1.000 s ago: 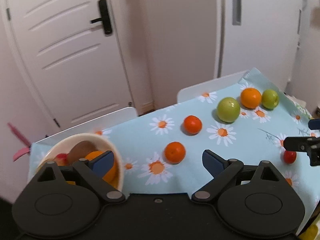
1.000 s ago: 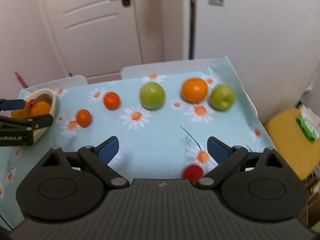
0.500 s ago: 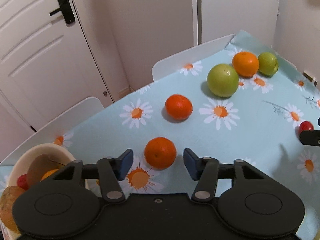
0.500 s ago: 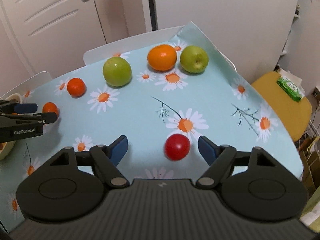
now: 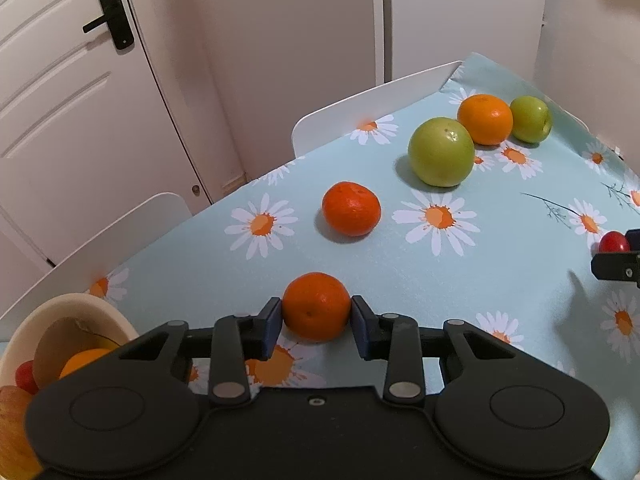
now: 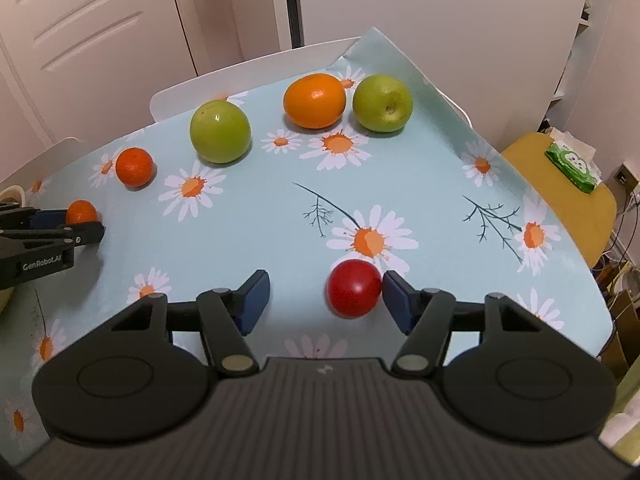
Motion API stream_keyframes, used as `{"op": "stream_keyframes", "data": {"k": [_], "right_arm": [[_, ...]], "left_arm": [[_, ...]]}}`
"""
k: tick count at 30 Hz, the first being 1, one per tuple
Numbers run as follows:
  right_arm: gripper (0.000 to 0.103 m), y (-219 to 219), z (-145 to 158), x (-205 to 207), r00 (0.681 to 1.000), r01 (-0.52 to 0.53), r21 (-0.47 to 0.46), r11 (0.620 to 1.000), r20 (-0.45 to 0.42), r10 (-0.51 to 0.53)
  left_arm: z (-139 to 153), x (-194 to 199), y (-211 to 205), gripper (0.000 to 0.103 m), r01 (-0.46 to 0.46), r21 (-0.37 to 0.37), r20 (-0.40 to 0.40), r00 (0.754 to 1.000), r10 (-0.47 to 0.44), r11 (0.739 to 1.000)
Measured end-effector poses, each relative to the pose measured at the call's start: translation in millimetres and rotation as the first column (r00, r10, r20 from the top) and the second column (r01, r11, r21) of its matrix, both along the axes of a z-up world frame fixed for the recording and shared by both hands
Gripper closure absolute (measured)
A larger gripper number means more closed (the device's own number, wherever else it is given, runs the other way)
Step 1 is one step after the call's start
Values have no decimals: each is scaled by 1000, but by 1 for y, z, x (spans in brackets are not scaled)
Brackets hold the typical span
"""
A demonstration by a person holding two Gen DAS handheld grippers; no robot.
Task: Organize fruits
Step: 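Close the left tool on a tangerine while the right tool grasps a red cherry tomato, then carry the tangerine and cherry tomato over the cream bowl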
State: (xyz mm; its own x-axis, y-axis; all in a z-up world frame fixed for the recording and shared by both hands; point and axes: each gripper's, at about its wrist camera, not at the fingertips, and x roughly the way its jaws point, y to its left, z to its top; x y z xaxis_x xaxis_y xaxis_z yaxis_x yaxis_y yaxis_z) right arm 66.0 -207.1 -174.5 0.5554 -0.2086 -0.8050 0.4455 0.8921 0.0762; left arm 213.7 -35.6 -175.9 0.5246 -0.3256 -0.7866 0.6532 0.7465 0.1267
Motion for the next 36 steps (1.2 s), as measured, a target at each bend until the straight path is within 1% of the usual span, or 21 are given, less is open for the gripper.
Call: {"op": "stream_keyframes", "data": {"k": [6,16,18,20,22,30,33,36], "right_arm": [[33,-2,-2,1,1000,0,-17,1000,-9,0],[42,-8,-9,-3,1000,-8,-7,1000,-25,8],[54,-9,-10,-3,999,-20,1,1000,-29,20],[57,-10,-9,-3,999,-34,3,999,-35,34],[57,-10,-7,-5,998,-47,4,999,-30,47],[58,-11,14,-3,987,-160,-1,987,-5,160],[58,-11,23,1,977,-211,-7,977,8,211],[58,-10,33,6,963,-269,-12,963,26,269]], "left_arm": [[4,-4,1,63,-3,-2,0,1000,3,1000],[12,-17,-2,63,-12,-2,20,1000,12,1000],[14,-20,-2,63,-20,-2,24,1000,20,1000],[17,-24,-2,63,-32,-2,27,999,32,999],[20,-29,-1,63,-45,-3,29,999,46,999],[41,-56,4,63,-155,-34,42,987,156,987],[50,-67,7,63,-205,-48,51,977,208,977],[59,-77,10,63,-263,-61,63,962,267,963]]}}
